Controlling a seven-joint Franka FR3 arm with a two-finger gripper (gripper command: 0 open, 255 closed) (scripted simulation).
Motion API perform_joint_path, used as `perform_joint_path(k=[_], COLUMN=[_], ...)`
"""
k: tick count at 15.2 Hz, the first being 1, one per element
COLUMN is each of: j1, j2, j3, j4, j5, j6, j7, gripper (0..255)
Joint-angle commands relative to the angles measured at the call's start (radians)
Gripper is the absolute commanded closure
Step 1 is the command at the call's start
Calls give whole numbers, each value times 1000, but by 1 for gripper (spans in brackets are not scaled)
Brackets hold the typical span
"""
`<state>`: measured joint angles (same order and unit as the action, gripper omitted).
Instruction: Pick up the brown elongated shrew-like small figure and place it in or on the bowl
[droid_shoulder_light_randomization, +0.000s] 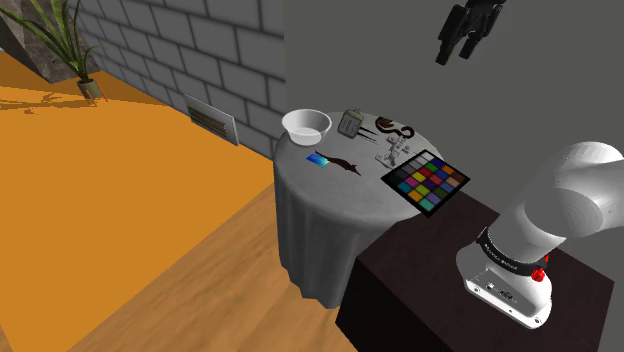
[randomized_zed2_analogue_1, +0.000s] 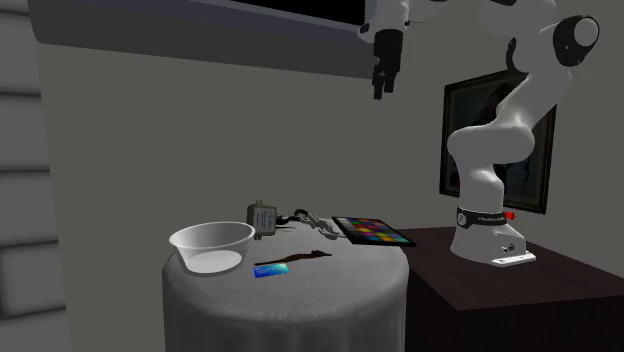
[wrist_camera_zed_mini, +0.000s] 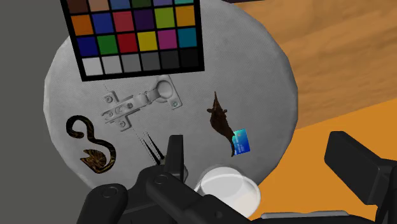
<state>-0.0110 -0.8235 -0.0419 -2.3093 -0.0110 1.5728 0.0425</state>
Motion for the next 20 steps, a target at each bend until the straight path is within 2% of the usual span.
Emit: perform_joint_path(k=[1,11,20], j1=[0,28,52], j2=[0,221,518], j3=[0,-9,-12], j4=[0,-135,-144], j5=[0,-11,-13], j6=[0,325,604], j7=[0,-55,-104], gripper=[0,0,0])
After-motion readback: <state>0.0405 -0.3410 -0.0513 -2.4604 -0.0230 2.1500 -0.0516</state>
